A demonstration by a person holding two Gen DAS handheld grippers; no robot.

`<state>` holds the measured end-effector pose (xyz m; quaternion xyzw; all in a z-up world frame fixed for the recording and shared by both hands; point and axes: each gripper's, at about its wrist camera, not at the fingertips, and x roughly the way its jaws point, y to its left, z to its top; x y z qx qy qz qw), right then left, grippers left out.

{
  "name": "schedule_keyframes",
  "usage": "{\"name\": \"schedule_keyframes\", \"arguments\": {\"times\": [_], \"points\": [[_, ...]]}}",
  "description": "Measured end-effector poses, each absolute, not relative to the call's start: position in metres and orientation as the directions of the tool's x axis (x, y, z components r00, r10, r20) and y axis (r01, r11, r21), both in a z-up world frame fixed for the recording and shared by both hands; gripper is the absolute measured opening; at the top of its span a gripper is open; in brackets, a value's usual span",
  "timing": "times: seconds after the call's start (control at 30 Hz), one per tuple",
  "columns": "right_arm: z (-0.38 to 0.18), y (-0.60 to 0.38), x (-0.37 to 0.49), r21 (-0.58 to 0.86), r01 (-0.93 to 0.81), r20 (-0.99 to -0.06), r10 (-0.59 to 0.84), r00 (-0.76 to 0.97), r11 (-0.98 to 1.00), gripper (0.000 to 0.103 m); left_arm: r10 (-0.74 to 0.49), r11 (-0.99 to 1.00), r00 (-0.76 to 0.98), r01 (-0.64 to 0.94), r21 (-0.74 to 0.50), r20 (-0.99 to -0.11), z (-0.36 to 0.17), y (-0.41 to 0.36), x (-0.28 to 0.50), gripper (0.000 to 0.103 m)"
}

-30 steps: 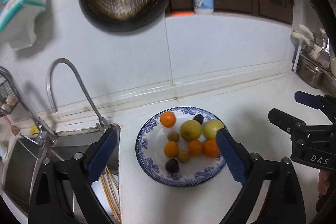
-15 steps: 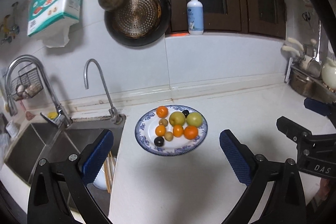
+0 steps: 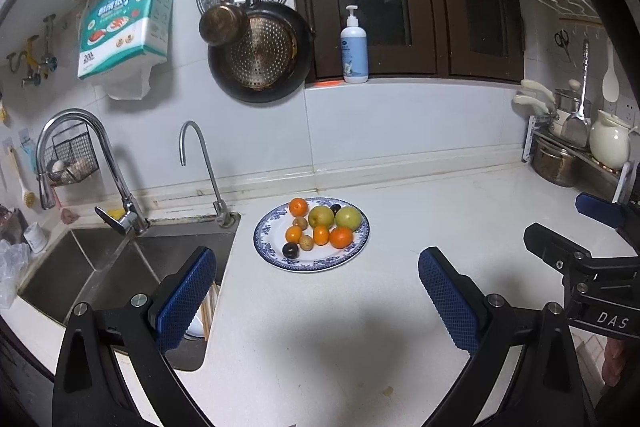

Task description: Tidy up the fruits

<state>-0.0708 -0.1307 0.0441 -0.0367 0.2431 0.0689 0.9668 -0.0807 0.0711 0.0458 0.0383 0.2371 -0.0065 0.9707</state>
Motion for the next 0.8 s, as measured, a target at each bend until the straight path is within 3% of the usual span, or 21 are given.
{"name": "schedule_keyframes", "arguments": {"times": [0.8], "points": [[0.046,-0.149,-0.116,-0.029,-0.156,-0.458,0.126,0.880,0.987,0.093,0.034,0.995,0.905,0.009,0.100,-0.424,0.051,0.052,-0.127,0.103]]}}
